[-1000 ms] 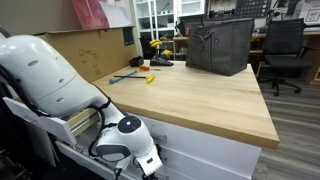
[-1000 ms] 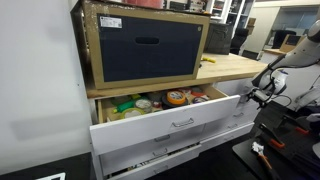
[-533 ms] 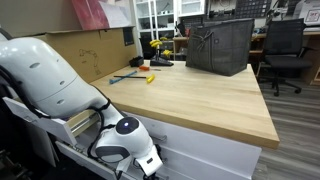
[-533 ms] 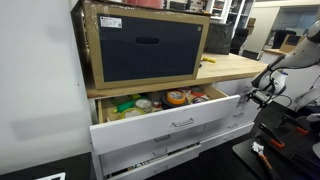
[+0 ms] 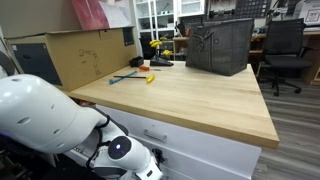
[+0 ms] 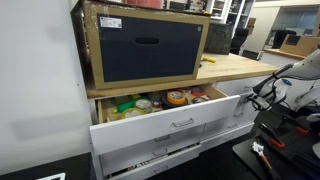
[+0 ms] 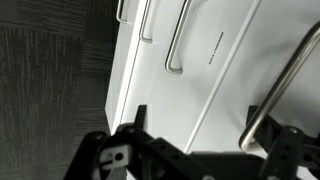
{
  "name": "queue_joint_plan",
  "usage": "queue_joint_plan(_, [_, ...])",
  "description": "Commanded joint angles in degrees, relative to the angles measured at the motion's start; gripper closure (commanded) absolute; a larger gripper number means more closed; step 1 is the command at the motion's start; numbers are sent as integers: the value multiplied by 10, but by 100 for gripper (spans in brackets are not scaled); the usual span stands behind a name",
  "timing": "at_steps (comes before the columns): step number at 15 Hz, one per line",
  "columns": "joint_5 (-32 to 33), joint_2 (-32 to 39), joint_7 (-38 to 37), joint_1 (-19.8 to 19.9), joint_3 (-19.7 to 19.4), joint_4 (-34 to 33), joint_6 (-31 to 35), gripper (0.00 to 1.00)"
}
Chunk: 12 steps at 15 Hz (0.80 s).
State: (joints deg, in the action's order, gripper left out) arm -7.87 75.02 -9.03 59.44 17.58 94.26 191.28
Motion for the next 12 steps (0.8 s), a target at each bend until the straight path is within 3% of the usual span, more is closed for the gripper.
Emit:
queue_joint_plan(1, [38,44,15,52,44,-27,-18,0])
queue_joint_plan(4, [42,29,12,66,47,-3,-38,0])
queue_joint_plan(12, [-6,-16,-12,6,-26,24,-92,0])
